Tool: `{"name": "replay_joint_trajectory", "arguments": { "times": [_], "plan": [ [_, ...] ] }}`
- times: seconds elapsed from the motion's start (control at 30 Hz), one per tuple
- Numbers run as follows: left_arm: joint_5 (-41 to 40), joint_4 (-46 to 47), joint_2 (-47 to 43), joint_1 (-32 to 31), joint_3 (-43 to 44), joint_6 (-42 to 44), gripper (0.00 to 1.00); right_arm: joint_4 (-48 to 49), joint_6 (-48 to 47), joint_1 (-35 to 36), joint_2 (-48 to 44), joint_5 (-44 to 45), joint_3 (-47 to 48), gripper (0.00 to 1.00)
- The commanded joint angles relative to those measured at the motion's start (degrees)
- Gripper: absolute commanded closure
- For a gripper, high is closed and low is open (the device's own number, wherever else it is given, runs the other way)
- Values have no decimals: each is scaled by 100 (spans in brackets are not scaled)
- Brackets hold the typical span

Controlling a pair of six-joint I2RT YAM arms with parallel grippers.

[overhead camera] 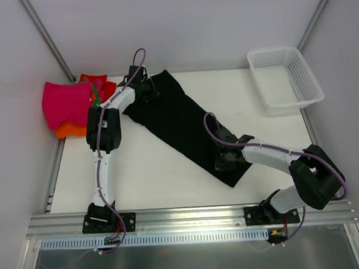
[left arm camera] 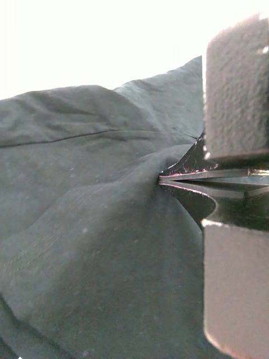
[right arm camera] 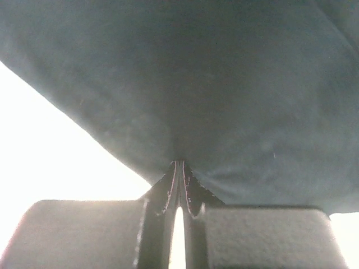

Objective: Fold and stack the t-shirts

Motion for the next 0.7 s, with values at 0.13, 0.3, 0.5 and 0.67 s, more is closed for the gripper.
{"name": "replay_joint_trajectory", "arguments": {
  "times": [0.13, 0.3, 0.5, 0.67],
  "plan": [
    [1207, -300, 797, 27, 1025, -272, 100, 148, 644, 1163, -26, -613, -337, 99],
    [1558, -353, 1113, 36, 1411, -448, 100, 394, 899, 1787, 124, -894, -337, 99],
    [2086, -370, 1579, 53, 2062, -563, 100, 509, 759, 2578, 457, -1176, 32, 100],
    [2596, -361, 2027, 62, 2563, -712, 100, 667, 363, 3176, 747, -1622, 471, 100]
  ]
}}
